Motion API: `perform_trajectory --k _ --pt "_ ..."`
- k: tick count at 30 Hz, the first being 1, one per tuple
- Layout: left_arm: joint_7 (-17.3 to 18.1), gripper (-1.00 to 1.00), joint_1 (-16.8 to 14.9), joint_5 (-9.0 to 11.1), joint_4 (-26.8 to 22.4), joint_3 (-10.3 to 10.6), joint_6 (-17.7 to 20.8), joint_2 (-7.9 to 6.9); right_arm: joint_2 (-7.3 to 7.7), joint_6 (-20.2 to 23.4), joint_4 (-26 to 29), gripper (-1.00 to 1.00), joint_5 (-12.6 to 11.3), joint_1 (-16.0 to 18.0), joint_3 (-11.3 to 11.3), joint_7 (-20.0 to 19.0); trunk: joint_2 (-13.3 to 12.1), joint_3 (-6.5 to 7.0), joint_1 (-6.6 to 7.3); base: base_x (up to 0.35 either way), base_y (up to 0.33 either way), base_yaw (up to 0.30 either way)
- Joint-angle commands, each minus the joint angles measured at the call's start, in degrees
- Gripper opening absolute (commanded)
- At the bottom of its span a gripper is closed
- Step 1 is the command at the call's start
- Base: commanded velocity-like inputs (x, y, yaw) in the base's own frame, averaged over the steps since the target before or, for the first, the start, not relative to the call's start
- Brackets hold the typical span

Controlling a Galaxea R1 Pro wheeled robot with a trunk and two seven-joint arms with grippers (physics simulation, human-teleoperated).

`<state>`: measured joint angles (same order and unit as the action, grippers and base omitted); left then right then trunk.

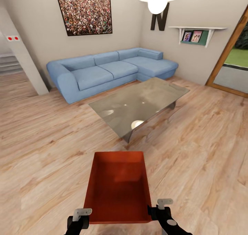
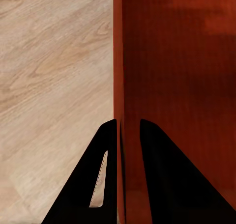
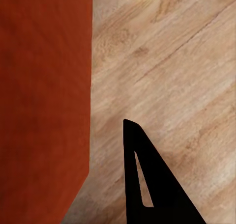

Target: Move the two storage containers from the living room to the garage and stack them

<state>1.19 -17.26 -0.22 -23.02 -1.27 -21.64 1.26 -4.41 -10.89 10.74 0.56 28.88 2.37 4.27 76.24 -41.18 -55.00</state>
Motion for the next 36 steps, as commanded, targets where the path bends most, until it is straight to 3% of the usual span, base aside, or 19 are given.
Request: perform_trajectory --k 1,36 --pt "-0.5 -1.0 -0.1 0.5 0.0 -0.8 -0.2 -0.03 0.89 -0.2 0.0 -1.0 0.0 0.0 -0.5 0.7 0.0 -0.04 0.0 0.0 0.0 0.289" --pt "-0.5 -1.0 -0.1 0.5 0.0 -0.8 -0.2 -0.03 0.89 -0.2 0.0 -1.0 0.0 0.0 -0.5 0.7 0.0 -0.04 0.0 0.0 0.0 0.29"
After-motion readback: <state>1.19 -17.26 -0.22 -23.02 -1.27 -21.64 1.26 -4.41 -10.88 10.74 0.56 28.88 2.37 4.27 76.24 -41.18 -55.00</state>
